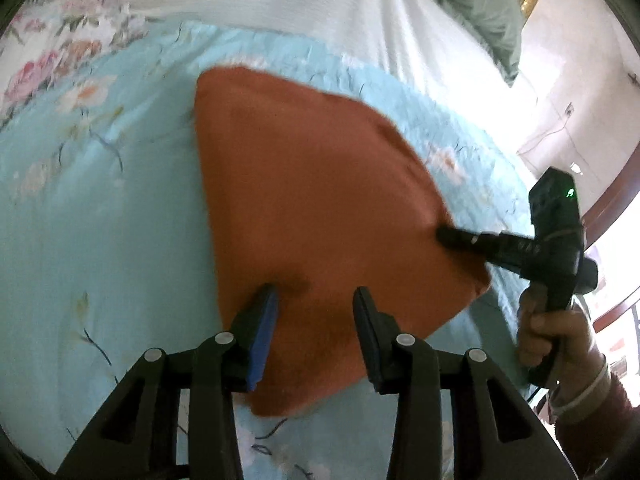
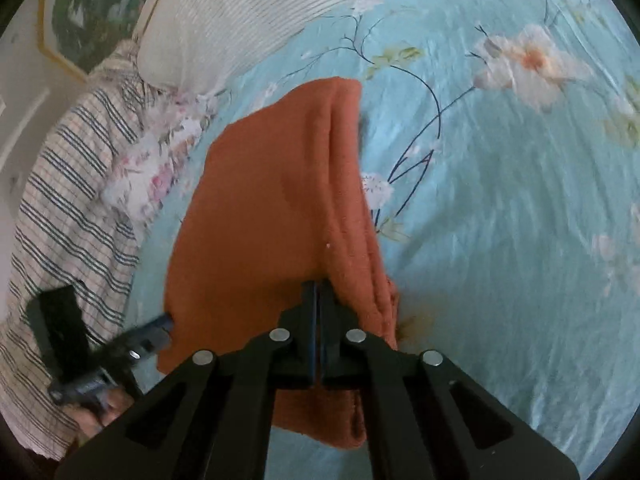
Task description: Fold small clothes
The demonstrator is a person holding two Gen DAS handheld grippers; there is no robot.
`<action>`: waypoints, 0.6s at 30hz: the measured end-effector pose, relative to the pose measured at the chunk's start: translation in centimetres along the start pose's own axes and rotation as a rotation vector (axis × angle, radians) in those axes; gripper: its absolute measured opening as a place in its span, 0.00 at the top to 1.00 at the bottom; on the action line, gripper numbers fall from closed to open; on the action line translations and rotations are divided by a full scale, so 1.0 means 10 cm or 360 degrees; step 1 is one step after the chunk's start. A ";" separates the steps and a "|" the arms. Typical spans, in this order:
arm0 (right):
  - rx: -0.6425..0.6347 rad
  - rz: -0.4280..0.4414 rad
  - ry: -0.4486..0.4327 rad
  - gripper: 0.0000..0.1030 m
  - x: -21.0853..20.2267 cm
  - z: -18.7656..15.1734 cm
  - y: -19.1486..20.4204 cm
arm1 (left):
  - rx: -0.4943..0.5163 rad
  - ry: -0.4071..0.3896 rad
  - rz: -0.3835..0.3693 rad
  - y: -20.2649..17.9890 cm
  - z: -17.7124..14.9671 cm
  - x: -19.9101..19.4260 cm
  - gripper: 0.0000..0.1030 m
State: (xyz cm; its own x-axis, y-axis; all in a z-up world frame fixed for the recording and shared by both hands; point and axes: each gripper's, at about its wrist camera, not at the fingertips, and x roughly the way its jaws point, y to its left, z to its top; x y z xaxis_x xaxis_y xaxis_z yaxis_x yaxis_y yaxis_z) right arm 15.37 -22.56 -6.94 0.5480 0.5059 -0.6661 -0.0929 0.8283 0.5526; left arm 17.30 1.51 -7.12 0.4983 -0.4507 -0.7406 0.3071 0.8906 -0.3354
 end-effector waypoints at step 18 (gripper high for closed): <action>-0.0053 -0.0058 -0.0010 0.96 -0.22 -0.21 0.27 | 0.0015 0.0004 0.0120 -0.07 -0.15 -0.08 0.59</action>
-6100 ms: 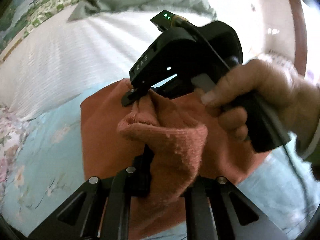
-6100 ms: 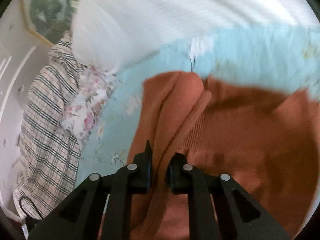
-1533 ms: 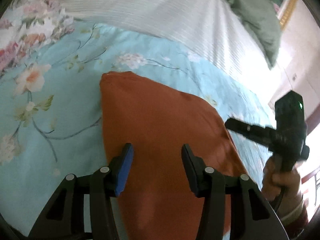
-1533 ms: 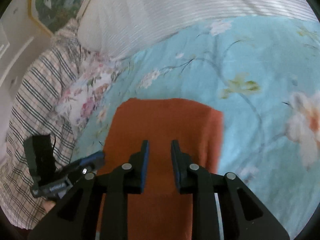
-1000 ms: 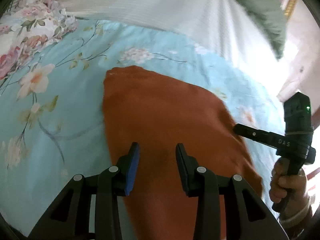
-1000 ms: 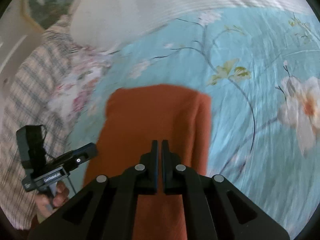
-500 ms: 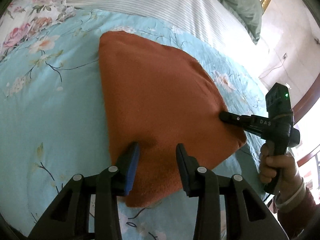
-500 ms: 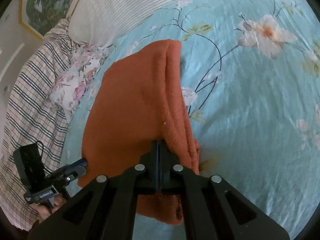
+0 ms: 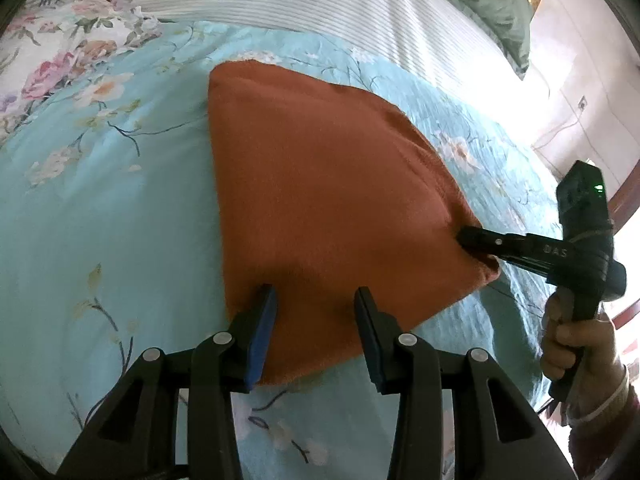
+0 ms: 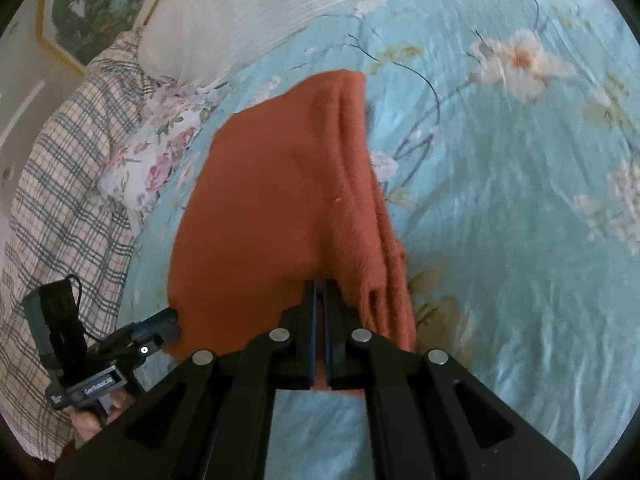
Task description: Fold small clothes
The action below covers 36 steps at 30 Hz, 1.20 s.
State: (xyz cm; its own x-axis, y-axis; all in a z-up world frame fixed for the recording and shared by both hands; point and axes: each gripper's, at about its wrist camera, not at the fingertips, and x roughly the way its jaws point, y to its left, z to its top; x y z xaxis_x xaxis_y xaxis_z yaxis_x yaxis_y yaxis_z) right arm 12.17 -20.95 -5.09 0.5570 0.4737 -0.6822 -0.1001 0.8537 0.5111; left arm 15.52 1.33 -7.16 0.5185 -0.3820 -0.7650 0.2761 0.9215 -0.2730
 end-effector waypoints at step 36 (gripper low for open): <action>0.0006 0.0072 -0.0251 0.90 0.36 1.31 -0.06 | -0.0376 -0.0049 0.0028 0.68 1.31 0.74 0.64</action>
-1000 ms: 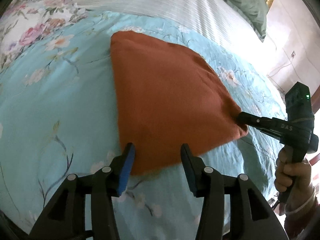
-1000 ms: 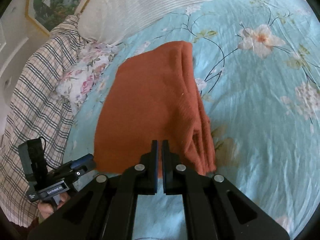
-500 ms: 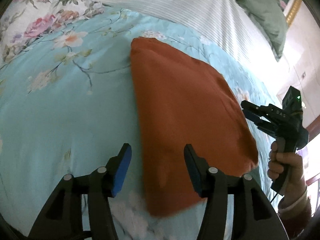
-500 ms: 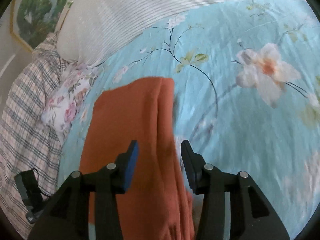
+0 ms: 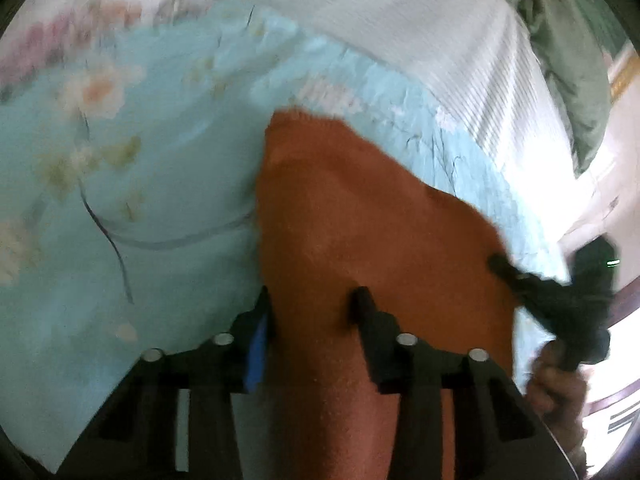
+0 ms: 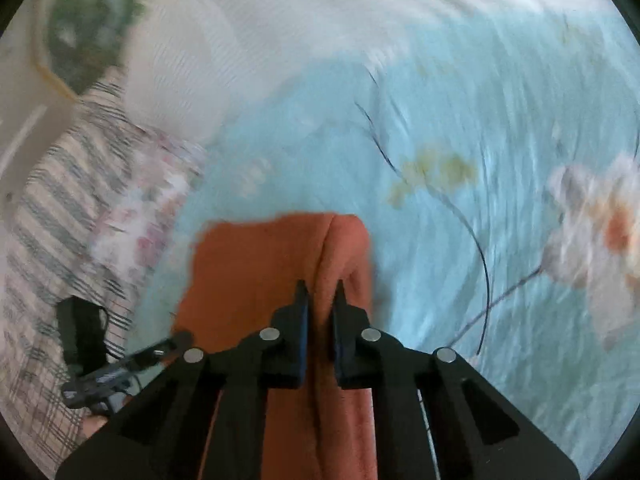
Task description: Fold small clothes
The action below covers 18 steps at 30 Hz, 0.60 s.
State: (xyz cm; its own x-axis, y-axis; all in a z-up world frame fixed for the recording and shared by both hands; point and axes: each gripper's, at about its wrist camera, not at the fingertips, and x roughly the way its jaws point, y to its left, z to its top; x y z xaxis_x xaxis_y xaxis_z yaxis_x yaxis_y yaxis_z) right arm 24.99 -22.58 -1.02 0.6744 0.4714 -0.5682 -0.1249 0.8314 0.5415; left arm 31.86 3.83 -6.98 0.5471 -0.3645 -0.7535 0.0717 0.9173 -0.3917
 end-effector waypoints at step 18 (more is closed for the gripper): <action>0.0124 -0.0235 0.0059 0.18 -0.30 -0.31 -0.08 | -0.0029 -0.0044 0.0190 -0.02 -0.23 -0.21 0.50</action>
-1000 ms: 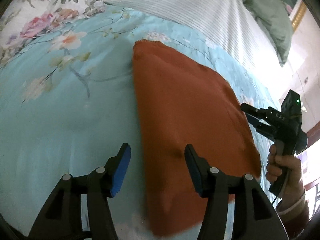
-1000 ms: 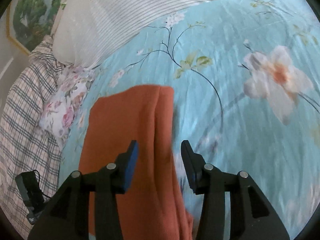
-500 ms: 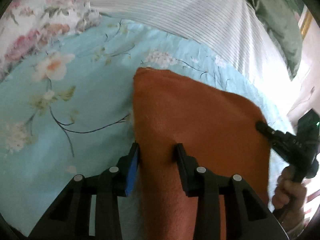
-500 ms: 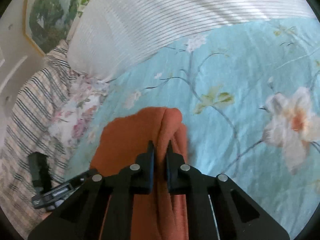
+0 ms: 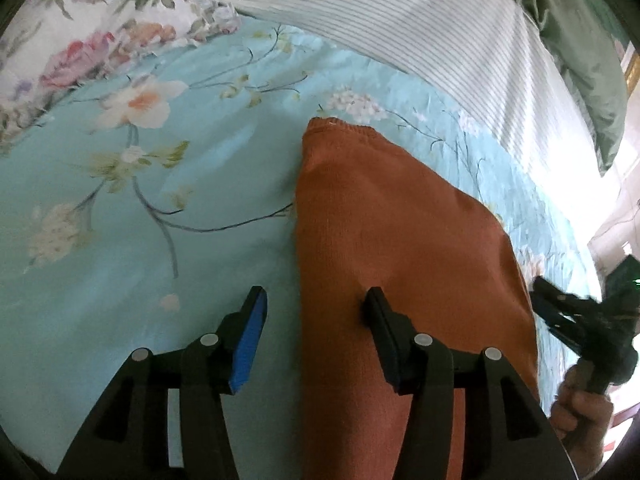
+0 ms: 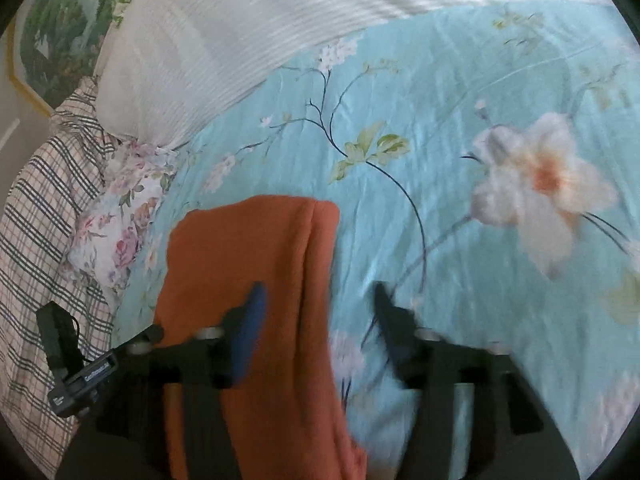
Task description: Fold small clothes
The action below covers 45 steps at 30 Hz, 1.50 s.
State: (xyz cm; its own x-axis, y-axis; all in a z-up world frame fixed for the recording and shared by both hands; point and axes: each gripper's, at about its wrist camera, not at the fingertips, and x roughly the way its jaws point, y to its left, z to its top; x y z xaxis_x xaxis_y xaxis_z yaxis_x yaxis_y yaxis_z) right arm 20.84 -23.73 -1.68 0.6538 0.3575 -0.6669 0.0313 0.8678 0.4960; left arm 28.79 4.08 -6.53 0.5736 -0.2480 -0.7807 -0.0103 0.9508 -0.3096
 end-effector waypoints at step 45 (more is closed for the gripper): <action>-0.0447 -0.0045 -0.0035 0.00 -1.53 -1.97 0.83 | 0.0149 -0.0014 0.0316 0.07 -1.84 -1.70 0.17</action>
State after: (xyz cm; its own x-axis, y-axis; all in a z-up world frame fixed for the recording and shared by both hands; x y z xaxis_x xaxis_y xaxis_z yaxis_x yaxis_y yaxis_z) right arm -3.82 -15.18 1.71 0.6722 0.3270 -0.6642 -0.1589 0.9400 0.3020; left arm 3.97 5.51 -3.50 0.5750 -0.0526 -0.8165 -0.0479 0.9941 -0.0978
